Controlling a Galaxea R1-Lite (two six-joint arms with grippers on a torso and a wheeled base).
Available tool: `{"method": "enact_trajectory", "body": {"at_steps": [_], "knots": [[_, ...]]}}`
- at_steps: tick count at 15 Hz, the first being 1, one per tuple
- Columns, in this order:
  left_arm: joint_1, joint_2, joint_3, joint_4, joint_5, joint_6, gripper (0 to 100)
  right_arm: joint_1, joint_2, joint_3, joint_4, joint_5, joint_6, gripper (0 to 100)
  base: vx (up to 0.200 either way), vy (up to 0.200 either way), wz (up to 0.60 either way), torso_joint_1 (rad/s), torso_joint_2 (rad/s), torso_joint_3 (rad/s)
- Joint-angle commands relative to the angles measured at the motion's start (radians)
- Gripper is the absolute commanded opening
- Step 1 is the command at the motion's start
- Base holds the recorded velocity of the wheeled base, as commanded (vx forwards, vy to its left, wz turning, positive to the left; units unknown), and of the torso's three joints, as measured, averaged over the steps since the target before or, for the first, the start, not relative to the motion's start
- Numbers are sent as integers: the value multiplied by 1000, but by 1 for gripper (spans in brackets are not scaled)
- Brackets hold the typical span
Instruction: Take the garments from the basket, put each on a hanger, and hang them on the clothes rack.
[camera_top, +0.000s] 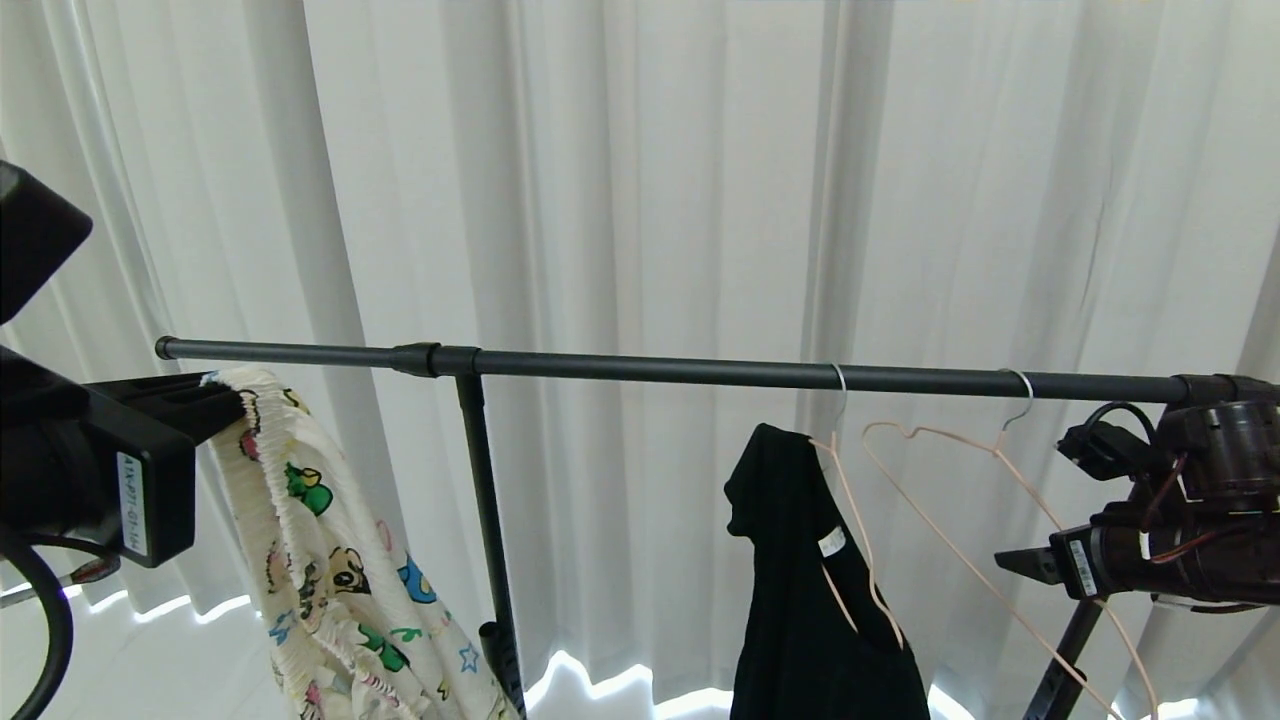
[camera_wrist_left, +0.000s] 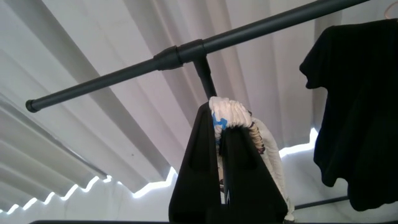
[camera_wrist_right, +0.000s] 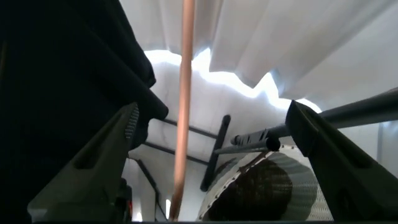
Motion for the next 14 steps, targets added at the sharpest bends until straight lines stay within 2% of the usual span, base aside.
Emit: {"method": "enact_trajectory", "body": {"at_steps": [1,7,14], "knots": [[7,2,3,0,-1,-1,0,3,6,0,-1,0,-1,0,0,0,0,0,0,0],[9,2,3,0,-1,-1,0,19,-17,1,-3,0,2,0,0,0,0,0,0,0],[9,-14,21,0,-1,-1,0,43,-124,1,-6,-1,104,0,0,0,0,0,0,0]]}}
